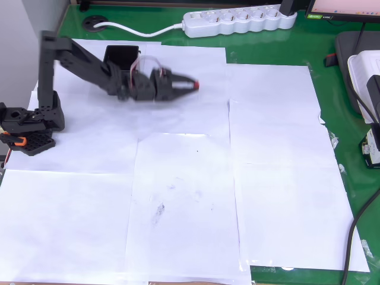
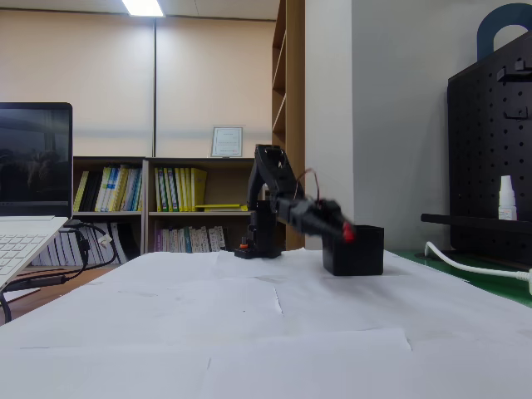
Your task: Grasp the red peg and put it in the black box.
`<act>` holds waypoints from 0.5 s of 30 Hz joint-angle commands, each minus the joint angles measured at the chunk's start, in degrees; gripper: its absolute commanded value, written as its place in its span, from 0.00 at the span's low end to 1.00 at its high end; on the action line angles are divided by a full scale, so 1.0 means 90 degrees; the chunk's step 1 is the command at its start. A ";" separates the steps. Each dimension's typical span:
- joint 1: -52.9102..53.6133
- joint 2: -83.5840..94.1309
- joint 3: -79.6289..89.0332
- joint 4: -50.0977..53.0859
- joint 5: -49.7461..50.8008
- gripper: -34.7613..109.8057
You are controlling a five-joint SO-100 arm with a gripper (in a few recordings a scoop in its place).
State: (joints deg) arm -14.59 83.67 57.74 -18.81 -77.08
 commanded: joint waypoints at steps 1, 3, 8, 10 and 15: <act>-0.0303 -0.2275 0.0771 0.2256 0.0186 0.24; -0.0488 -0.3018 0.0801 0.3379 0.0361 0.24; -0.1055 -0.4512 0.1201 0.6504 0.0684 0.24; -0.1328 -0.4707 0.1533 0.7617 0.0879 0.24; -0.1982 -0.4561 0.1982 0.9697 0.1299 0.24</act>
State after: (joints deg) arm -29.18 43.77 69.08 60.64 -66.88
